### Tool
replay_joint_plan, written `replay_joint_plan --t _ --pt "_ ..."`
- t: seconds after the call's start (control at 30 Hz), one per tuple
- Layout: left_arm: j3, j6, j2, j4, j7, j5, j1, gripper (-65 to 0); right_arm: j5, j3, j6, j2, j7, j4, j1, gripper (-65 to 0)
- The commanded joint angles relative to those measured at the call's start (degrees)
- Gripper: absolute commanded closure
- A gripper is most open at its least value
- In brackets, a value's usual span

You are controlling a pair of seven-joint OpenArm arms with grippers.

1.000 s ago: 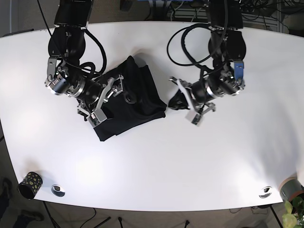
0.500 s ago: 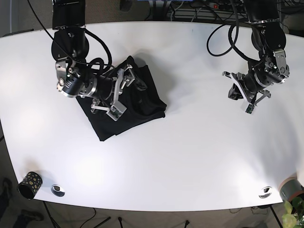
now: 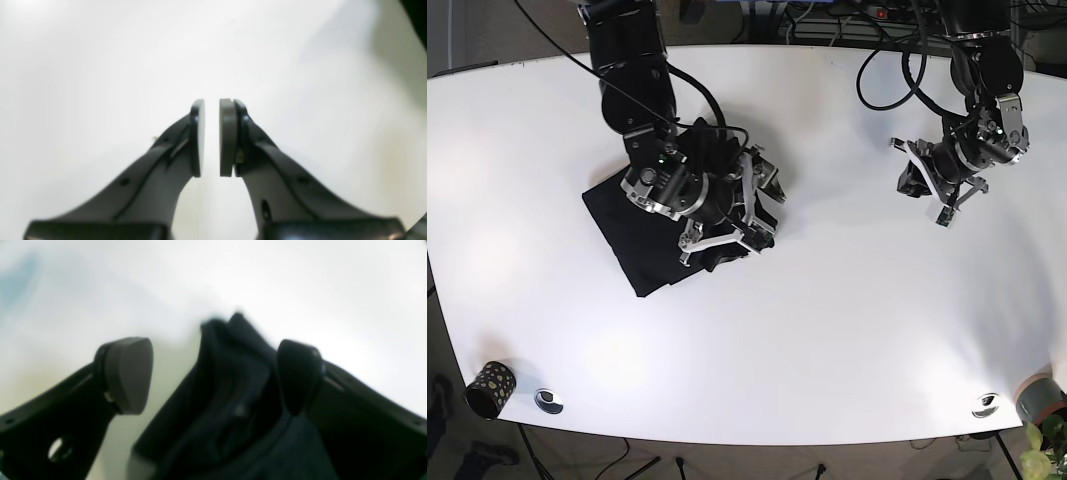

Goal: Fold the T-shirt properly

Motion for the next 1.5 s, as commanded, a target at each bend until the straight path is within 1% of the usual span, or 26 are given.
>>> replay_joint_plan --t 0.0,0.03,0.1,0.23,0.27,0.3,0.4,0.43,0.5,0.63,0.7,0.83,0.97,1.1,1.23,1.33,1.47 --pt "-0.21 -0.07 -0.23 1.18 -1.01 -0.86 -0.12 -6.9 -2.81 0.55 -0.07 -1.80 3.67 -1.93 0.96 -47.6" --pt "-0.21 -0.07 -0.23 1.18 -1.01 -0.86 0.05 -6.9 -3.95 0.55 -0.07 -2.16 4.81 -2.81 0.96 -44.4" --pt "0.06 -0.07 -0.23 1.09 -1.01 -0.86 0.05 -6.9 -6.94 0.55 -0.07 -3.21 8.32 -5.28 0.96 -32.7" --pt "0.06 -0.07 -0.14 1.09 -1.01 -1.13 0.93 -6.9 -10.46 0.55 -0.21 -3.83 11.93 -8.97 0.96 -17.4" --pt "0.06 -0.07 -0.14 1.09 -1.01 -1.13 0.93 -6.9 -10.72 0.55 -0.91 -3.83 12.63 -9.67 0.96 -15.2" --pt "0.06 -0.07 -0.14 1.09 -1.01 -1.13 0.93 -6.9 -11.16 0.55 -2.23 -3.83 13.78 -10.46 0.96 -12.4" --pt "0.06 -0.07 -0.14 1.09 -1.01 -1.13 1.02 -6.9 -11.07 0.55 -5.31 -3.56 15.36 -10.81 0.96 -7.8" --pt "0.06 -0.07 -0.14 1.09 -1.01 -1.04 1.11 -6.9 -10.72 0.55 -5.92 -3.47 15.36 -10.81 0.96 -6.7" --pt "0.06 -0.07 -0.14 1.09 -1.01 -1.04 1.11 -6.9 -10.72 0.55 -6.27 -3.47 15.36 -10.64 0.96 -4.9" --pt "0.06 -0.07 -0.14 1.00 -1.01 -1.13 1.11 -6.9 -10.63 0.55 -6.18 -3.39 15.27 -6.24 0.96 -1.7" --pt "0.15 -0.07 -0.14 1.00 -1.01 -1.13 1.11 -6.9 -10.63 0.46 -6.18 -3.39 15.09 -4.04 0.96 -1.3" --pt "0.15 -0.07 -0.14 1.00 -1.01 -1.21 1.11 -6.9 -10.63 0.29 -6.18 -3.65 11.84 0.35 1.23 -1.4" --pt "0.23 -0.07 -0.05 1.00 -1.01 -1.21 1.11 -6.9 -10.54 0.20 -6.18 -3.83 9.91 1.49 3.60 -1.4" --pt "0.23 -0.07 1.00 1.00 -1.01 -0.86 1.19 -6.9 -10.46 0.20 -6.18 -4.70 9.73 0.79 5.53 -1.4" --pt "0.41 -0.07 1.00 0.92 -1.01 -0.86 1.19 -6.9 -10.46 0.29 -6.18 -5.94 9.73 -2.90 8.26 -1.4" --pt "2.34 -0.07 1.00 0.92 -1.01 -0.86 1.19 -6.9 -10.46 0.29 -6.18 -6.64 10.00 -6.24 9.75 -1.4" --pt "3.75 -0.07 1.00 0.92 -1.01 -0.86 1.28 -6.9 -10.46 0.46 -6.18 -7.34 13.07 -11.61 11.78 -1.4"
